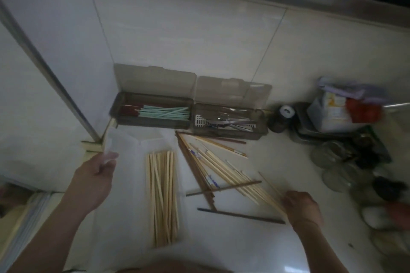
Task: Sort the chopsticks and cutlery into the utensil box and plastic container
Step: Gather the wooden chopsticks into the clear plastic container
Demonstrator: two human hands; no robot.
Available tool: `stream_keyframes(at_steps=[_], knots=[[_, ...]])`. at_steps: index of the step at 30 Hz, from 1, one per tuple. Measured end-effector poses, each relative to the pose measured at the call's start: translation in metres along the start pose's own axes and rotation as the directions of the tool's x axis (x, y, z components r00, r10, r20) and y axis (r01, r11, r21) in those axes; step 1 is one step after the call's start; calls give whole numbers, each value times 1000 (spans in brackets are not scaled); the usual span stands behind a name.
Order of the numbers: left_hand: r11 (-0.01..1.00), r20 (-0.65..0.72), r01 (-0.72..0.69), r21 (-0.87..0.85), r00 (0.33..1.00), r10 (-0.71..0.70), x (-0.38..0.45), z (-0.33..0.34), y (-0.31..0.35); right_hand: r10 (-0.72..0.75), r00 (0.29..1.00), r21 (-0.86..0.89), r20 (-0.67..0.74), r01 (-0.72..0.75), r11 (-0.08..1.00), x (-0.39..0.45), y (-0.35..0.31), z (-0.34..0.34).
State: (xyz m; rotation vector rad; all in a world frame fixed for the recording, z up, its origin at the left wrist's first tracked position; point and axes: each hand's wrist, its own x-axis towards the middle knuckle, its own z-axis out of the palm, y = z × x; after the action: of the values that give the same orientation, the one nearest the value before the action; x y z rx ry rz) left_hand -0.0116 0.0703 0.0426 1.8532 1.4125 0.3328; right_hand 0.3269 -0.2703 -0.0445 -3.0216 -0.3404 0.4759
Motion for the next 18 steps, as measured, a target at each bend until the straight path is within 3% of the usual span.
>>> stream_keyframes(at_steps=[3, 7, 9, 11, 13, 15, 17, 18], knots=[[1000, 6, -7, 0, 1000, 7, -1, 0, 2, -39, 999, -102, 9, 39, 994, 5, 1, -2], [1000, 9, 0, -5, 1000, 0, -1, 0, 3, 41, 998, -106, -42, -45, 993, 11, -11, -18], [1000, 13, 8, -14, 1000, -8, 0, 0, 2, 37, 989, 36, -143, -33, 999, 6, -29, -37], [1000, 16, 6, -21, 1000, -6, 0, 0, 1, 0, 958, 263, -286, 79, 962, -7, -57, -60], [1000, 21, 1, -21, 1000, -1, 1, -1, 1, -80, 916, 454, -393, 269, 849, -24, -93, -73], [1000, 24, 2, -21, 1000, -1, 0, -1, 2, -180, 880, 635, -440, 447, 630, -45, -132, -80], [1000, 22, 2, -14, 1000, -1, 0, -2, 3, -302, 855, 734, -422, 518, 440, -68, -168, -79], [1000, 23, 1, -10, 1000, -1, 0, -2, 3, -383, 838, 749, -389, 530, 398, -80, -183, -74]])
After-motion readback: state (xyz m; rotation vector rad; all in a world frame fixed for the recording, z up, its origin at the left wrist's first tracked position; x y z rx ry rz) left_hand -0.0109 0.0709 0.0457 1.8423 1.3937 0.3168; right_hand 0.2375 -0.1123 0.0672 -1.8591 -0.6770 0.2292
